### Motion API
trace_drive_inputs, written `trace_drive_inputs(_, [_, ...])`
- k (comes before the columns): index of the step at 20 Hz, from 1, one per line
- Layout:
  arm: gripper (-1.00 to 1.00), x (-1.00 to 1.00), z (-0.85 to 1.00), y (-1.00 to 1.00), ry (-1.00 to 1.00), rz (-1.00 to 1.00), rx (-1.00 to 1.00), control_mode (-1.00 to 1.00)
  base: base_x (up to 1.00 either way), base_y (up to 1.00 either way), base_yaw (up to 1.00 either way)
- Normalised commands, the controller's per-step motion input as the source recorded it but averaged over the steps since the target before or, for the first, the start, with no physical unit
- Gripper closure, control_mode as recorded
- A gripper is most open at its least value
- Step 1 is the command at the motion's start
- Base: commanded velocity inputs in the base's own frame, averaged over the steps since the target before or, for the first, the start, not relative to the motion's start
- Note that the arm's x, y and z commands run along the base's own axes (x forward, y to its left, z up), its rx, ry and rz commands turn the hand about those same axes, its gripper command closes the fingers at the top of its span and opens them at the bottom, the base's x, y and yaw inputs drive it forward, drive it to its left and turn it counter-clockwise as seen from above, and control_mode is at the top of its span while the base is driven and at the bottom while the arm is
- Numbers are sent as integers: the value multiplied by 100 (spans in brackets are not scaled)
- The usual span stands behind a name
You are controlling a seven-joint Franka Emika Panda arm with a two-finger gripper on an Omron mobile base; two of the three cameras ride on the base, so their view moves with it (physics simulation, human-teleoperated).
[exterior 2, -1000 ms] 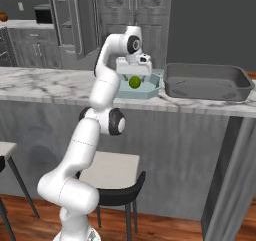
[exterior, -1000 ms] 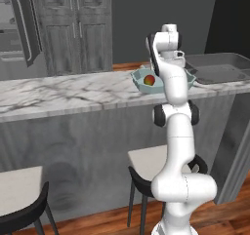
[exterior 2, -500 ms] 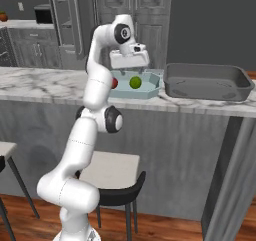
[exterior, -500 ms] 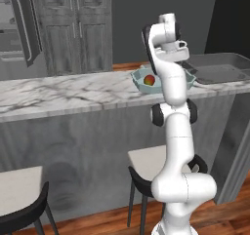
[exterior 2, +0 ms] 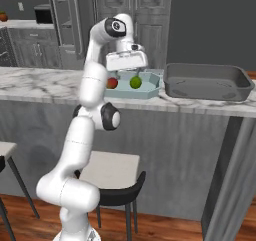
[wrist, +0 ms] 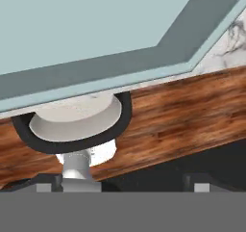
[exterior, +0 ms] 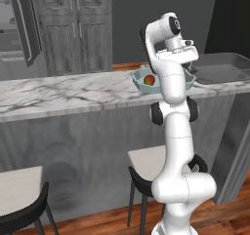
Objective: Place the cold items (mango and lime) from the fridge in one tupperware on the dining counter. Place the warm items (hot dog and kebab skewer) in the stove area in another tupperware.
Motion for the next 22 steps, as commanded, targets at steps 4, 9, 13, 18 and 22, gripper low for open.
trace_drive_inputs(4, [-100, -96, 46, 13, 66, -20, 12, -100, 0, 0, 0])
trace_drive_inputs(9, [-100, -98, 74, 4, 40, -19, 25, -100, 0, 0, 0])
trace_drive_inputs(13, [-100, -100, 34, -10, -1, -30, 56, -100, 0, 0, 0])
trace_drive_inputs(18, [-100, -100, 31, 21, -46, -5, 25, -100, 0, 0, 0])
trace_drive_inputs(22, [-100, -77, 0, 35, -49, 0, 0, -100, 0, 0, 0])
